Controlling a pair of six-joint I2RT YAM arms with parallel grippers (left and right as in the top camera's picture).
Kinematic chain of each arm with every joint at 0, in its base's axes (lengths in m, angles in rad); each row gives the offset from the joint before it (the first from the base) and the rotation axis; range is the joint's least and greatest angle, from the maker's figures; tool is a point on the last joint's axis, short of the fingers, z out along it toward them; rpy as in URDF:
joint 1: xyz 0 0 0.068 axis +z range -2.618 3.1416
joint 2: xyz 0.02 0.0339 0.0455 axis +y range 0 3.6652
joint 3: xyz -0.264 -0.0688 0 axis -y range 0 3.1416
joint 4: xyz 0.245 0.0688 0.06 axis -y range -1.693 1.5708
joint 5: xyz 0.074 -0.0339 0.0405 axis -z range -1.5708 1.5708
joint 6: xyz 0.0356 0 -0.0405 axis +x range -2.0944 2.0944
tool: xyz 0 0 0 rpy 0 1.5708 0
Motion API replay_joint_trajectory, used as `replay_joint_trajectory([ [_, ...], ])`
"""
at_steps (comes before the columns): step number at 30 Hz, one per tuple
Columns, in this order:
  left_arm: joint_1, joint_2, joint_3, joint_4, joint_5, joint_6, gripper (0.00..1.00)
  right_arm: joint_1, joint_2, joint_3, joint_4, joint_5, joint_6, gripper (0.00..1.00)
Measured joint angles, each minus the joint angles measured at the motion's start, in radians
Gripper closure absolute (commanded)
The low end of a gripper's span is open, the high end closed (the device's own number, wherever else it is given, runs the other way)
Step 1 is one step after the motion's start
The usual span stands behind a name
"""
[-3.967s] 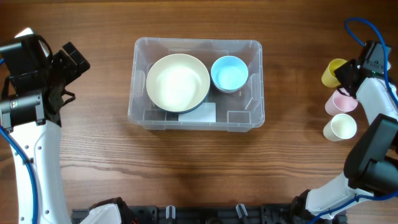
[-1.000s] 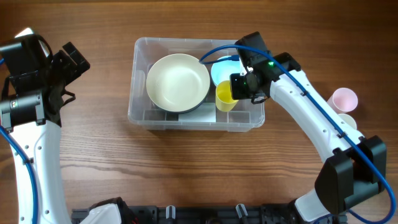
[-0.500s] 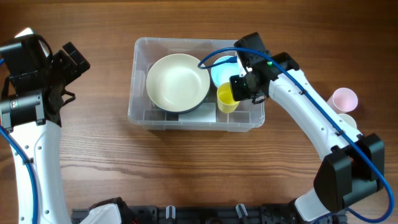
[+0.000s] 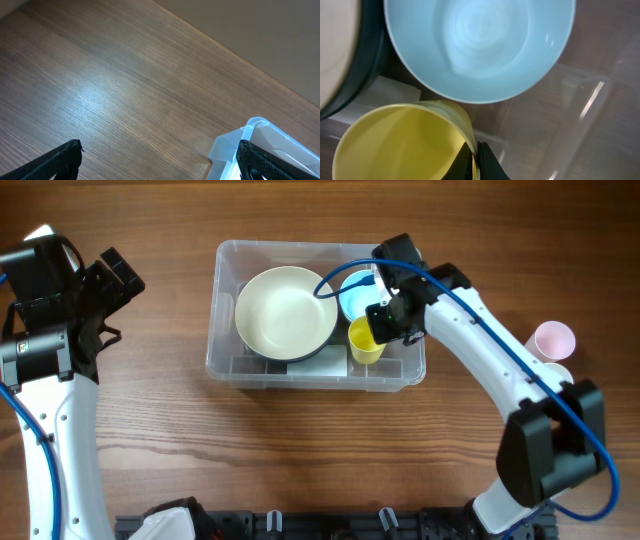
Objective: Pack container
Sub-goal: 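Release the yellow cup and lift the right gripper away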
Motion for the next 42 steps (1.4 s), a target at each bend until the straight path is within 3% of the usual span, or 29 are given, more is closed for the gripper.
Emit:
replay_joint_trajectory([
  [3,0.0,0.0,0.0,0.0,0.0,0.0,0.0,0.0,0.03,0.0,0.004,0.005,-0.002,0.93],
  [5,0.0,0.0,0.0,0.0,0.0,0.0,0.0,0.001,0.037,0.0,0.004,0.006,-0.004,0.77],
  [6,0.0,0.0,0.0,0.0,0.0,0.0,0.0,0.001,0.038,0.0,0.004,0.006,-0.008,0.75],
  [32,0.0,0.0,0.0,0.0,0.0,0.0,0.0,0.002,0.035,0.0,0.034,0.008,-0.016,0.69],
  [33,0.0,0.0,0.0,0.0,0.0,0.0,0.0,0.002,0.034,0.0,0.034,0.008,-0.016,0.68],
  [37,0.0,0.0,0.0,0.0,0.0,0.0,0.0,0.002,0.029,0.0,0.029,0.008,-0.021,0.46],
  [42,0.0,0.0,0.0,0.0,0.0,0.0,0.0,0.003,0.027,0.0,0.027,0.008,-0.023,0.44],
])
